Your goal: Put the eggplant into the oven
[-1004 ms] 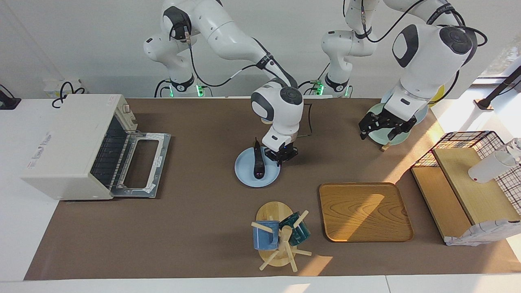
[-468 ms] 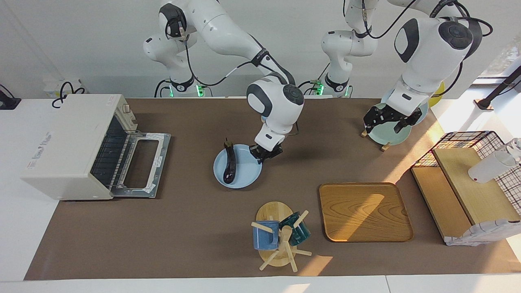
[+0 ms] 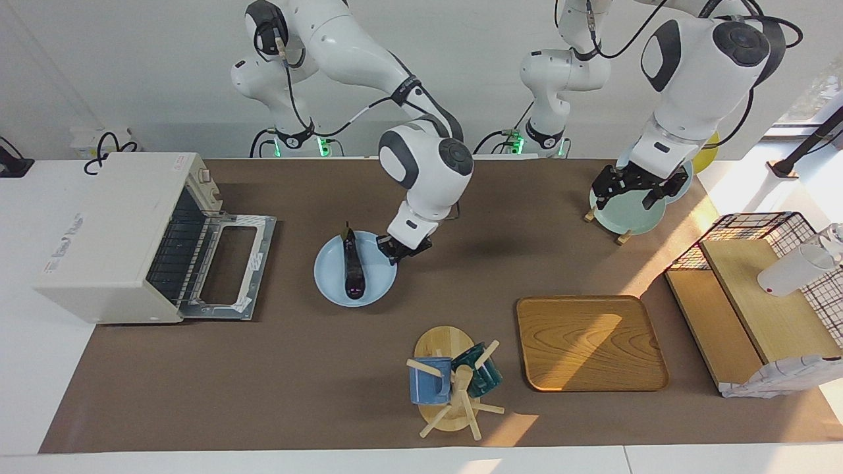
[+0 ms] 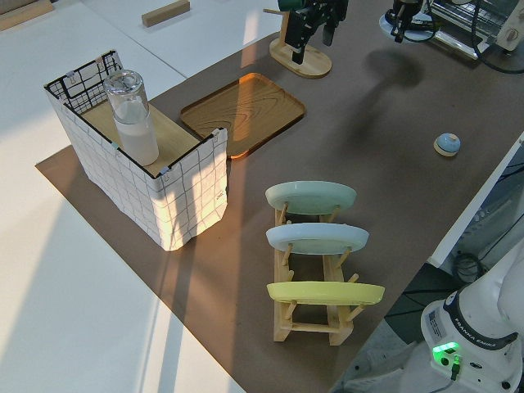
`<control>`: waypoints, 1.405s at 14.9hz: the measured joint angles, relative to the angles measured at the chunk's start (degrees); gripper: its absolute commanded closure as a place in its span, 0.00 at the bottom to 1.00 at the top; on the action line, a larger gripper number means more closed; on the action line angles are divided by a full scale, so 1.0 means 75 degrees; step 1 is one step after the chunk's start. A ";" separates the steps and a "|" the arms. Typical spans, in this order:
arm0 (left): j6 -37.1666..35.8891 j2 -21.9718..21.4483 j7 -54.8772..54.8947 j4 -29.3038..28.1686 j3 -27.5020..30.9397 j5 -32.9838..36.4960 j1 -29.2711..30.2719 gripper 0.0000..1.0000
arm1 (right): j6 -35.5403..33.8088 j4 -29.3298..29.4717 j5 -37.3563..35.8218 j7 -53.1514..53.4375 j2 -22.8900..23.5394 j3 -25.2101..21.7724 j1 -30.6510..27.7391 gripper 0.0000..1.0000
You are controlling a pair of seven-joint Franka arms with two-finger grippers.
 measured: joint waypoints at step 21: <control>0.0308 -0.0214 0.0000 -0.0332 -0.0035 -0.0097 0.0017 0.00 | 0.2387 -0.4507 -0.0006 -0.2100 -0.2848 0.0005 -0.3488 1.00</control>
